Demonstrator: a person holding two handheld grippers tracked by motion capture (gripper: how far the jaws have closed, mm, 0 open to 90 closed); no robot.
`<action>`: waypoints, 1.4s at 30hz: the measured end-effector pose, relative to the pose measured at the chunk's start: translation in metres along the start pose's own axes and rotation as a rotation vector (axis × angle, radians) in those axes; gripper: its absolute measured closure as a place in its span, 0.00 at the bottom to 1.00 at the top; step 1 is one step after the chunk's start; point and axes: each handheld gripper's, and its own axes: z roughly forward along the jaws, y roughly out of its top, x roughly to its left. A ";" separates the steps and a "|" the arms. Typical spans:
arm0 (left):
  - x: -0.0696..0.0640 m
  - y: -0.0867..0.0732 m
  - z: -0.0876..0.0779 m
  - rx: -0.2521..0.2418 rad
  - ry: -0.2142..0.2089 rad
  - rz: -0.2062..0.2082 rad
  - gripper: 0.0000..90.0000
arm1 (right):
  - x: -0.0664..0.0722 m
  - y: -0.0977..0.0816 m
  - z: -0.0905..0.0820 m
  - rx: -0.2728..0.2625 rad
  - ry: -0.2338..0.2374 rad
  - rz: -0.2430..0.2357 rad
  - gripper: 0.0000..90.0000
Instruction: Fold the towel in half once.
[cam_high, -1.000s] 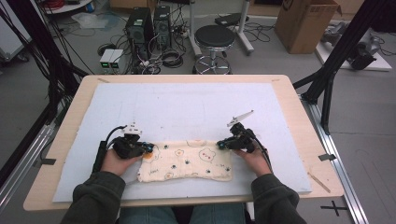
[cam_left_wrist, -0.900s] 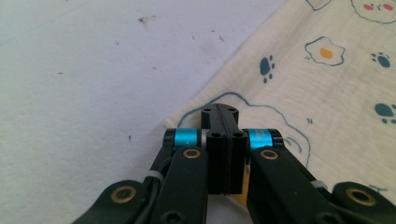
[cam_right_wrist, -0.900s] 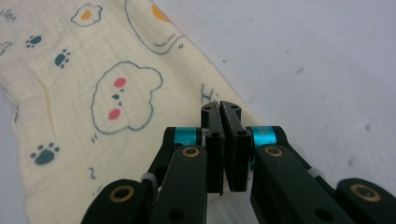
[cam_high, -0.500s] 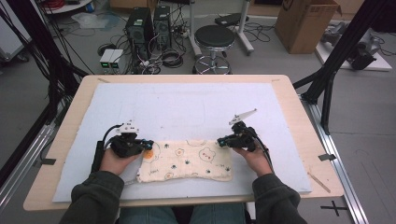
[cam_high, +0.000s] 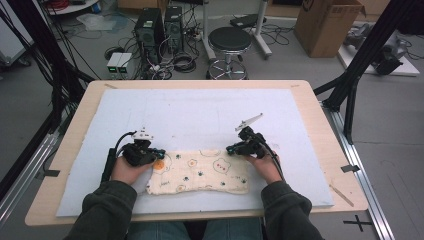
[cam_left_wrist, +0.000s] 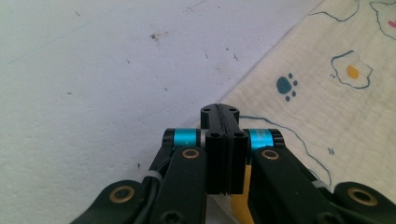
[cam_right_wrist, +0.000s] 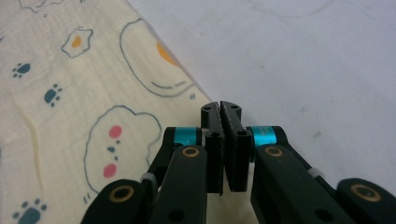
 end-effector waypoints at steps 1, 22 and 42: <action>0.000 0.000 0.000 0.000 0.000 0.001 0.99 | -0.001 -0.002 -0.001 0.003 0.000 0.005 0.98; 0.004 -0.006 -0.002 -0.023 -0.023 -0.014 0.99 | -0.023 -0.040 -0.031 -0.078 -0.015 0.081 0.98; 0.020 -0.003 -0.012 -0.066 -0.019 -0.114 0.72 | -0.020 -0.027 -0.040 -0.097 -0.037 0.077 0.71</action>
